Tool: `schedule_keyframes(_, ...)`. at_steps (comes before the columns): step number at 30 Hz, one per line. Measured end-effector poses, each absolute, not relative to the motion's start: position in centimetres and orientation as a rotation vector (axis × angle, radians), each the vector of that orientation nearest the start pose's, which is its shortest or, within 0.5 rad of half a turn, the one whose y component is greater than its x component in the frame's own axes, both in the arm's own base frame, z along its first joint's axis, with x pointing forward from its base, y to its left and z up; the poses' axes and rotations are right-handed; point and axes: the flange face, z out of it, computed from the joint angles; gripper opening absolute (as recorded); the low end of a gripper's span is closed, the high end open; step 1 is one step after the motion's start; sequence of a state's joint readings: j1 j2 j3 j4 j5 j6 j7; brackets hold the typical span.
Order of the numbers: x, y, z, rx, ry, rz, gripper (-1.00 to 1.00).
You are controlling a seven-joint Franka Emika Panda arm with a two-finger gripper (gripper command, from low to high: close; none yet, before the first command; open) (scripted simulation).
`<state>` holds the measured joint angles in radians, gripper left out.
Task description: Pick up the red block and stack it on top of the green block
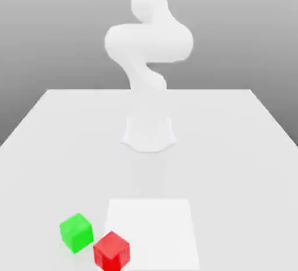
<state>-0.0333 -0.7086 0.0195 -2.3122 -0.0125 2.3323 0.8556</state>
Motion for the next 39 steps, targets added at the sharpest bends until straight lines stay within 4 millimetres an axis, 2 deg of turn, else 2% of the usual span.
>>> schedule_keyframes(6, 44.8, -1.8, 57.7, -2.493, 1.386, -0.766, 0.0)
schedule_keyframes(10, 47.9, -3.2, 50.5, -2.494, 1.546, -0.63, 0.0)
schedule_keyframes(13, 49.3, -4.2, 45.0, -2.483, 1.662, -0.522, 0.0)
schedule_keyframes(19, 50.3, -6.4, 33.7, -2.427, 1.89, -0.291, 0.0)
schedule_keyframes(25, 48.8, -7.2, 22.7, -2.339, 2.086, -0.041, 0.0)
schedule_keyframes(30, 48.4, -7.3, 15.7, -2.321, 2.116, -0.001, 0.0)
schedule_keyframes(31, 48.4, -7.2, 14.8, -2.321, 2.117, -0.001, -1.0)
schedule_keyframes(37, 48.4, -7.2, 14.4, -2.32, 2.116, -0.002, -1.0)
schedule_keyframes(39, 48.4, -7.3, 15.8, -2.319, 2.117, -0.002, -1.0)
